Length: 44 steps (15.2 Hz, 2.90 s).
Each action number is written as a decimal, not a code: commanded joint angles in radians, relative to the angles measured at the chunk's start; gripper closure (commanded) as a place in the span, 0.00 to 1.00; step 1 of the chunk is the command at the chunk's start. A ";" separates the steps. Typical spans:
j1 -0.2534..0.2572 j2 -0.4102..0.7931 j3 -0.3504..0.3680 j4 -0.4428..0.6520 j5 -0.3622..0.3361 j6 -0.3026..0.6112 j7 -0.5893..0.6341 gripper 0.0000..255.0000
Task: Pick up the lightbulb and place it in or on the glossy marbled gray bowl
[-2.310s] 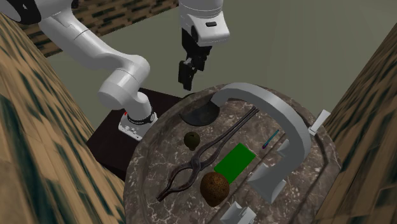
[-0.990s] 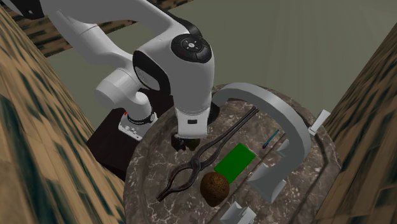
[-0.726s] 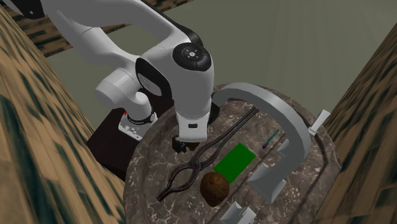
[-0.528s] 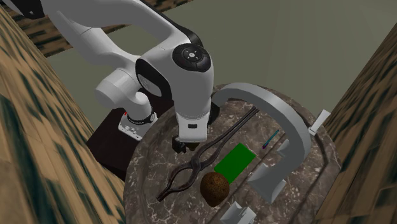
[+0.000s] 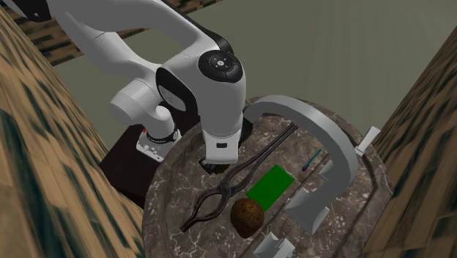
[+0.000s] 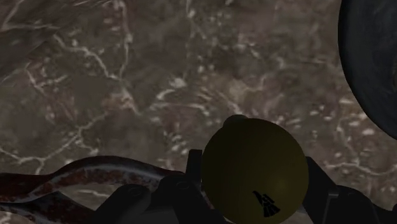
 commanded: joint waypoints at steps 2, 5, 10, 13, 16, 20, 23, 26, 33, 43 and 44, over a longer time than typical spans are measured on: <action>0.000 0.001 0.000 -0.001 0.000 0.000 0.000 1.00; 0.000 0.000 0.000 -0.001 0.000 0.000 0.000 1.00; 0.002 -0.021 0.007 0.053 0.006 -0.075 -0.001 1.00; 0.003 -0.030 0.012 0.088 0.009 -0.119 -0.001 1.00; 0.004 -0.036 0.016 0.124 0.012 -0.161 -0.002 1.00; 0.006 -0.041 0.021 0.175 0.016 -0.217 -0.002 1.00; 0.008 -0.042 0.024 0.214 0.019 -0.257 -0.003 1.00; 0.009 -0.040 0.027 0.256 0.022 -0.297 -0.004 1.00; 0.048 -0.125 0.133 0.239 0.086 -0.370 0.108 1.00; 0.113 -0.205 0.285 0.184 0.199 -0.393 0.272 1.00; 0.114 -0.207 0.286 0.169 0.200 -0.381 0.272 1.00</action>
